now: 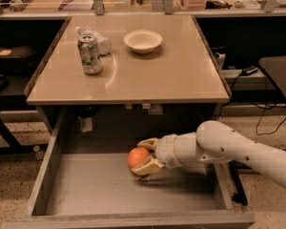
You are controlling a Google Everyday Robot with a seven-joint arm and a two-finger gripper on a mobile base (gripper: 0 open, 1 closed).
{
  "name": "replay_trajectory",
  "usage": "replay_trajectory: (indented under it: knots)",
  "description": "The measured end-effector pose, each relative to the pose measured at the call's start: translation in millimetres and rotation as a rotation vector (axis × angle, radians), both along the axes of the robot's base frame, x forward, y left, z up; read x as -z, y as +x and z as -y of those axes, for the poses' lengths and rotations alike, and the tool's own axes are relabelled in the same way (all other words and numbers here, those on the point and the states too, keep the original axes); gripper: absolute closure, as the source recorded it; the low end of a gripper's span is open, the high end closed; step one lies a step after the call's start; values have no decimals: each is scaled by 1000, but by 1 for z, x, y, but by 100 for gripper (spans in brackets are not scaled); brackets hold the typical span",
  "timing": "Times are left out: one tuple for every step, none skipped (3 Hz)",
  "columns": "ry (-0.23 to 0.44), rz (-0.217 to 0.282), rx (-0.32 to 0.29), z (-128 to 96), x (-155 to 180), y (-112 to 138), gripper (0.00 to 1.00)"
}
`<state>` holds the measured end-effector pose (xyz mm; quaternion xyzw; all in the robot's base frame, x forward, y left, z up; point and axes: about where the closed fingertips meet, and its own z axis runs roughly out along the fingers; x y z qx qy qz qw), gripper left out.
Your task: Pick orange from top drawer and place on counter
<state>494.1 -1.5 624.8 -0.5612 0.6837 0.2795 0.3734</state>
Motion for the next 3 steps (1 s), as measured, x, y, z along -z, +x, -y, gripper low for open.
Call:
replay_trajectory:
  knots:
    - [26,-37,34,9,-16,-10,100]
    - [37,-13,74,31,-65,-17,100]
    - [7,61,122,56,-121,-14,100]
